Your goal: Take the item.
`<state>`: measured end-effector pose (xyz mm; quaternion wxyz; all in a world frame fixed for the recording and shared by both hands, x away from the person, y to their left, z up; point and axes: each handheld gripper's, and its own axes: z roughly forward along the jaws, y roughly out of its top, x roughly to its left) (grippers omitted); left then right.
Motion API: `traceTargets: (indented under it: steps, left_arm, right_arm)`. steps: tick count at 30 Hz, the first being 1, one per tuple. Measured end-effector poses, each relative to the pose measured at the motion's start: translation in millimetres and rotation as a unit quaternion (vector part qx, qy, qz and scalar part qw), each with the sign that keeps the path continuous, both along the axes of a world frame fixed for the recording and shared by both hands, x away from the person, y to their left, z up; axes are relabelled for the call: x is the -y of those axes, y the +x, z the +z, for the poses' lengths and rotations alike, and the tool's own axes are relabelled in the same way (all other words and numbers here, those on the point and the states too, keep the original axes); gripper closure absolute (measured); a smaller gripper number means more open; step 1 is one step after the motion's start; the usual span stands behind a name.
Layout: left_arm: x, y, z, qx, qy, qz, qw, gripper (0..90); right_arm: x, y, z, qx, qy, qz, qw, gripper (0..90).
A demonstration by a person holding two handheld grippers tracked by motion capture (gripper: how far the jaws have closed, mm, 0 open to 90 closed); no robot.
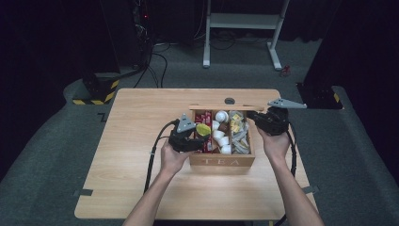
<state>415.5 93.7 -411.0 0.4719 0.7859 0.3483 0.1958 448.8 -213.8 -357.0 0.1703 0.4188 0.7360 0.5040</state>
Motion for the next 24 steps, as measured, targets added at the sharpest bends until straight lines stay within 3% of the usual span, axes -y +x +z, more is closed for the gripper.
traceTargets:
  steps: [8, 24]
  left_arm:
    - [-17.3, -4.8, 8.4, 0.006, -0.001, 0.011, 0.9999, 40.9]
    - [-59.3, -6.6, 17.2, -0.002, -0.034, 0.039, 0.9987, 41.0]
  right_arm:
    - [-0.8, 0.8, -0.3, 0.001, 0.004, 0.000, 1.0000, 89.3]
    - [-2.2, 0.6, -0.6, -0.004, 0.000, 0.002, 1.0000, 89.1]
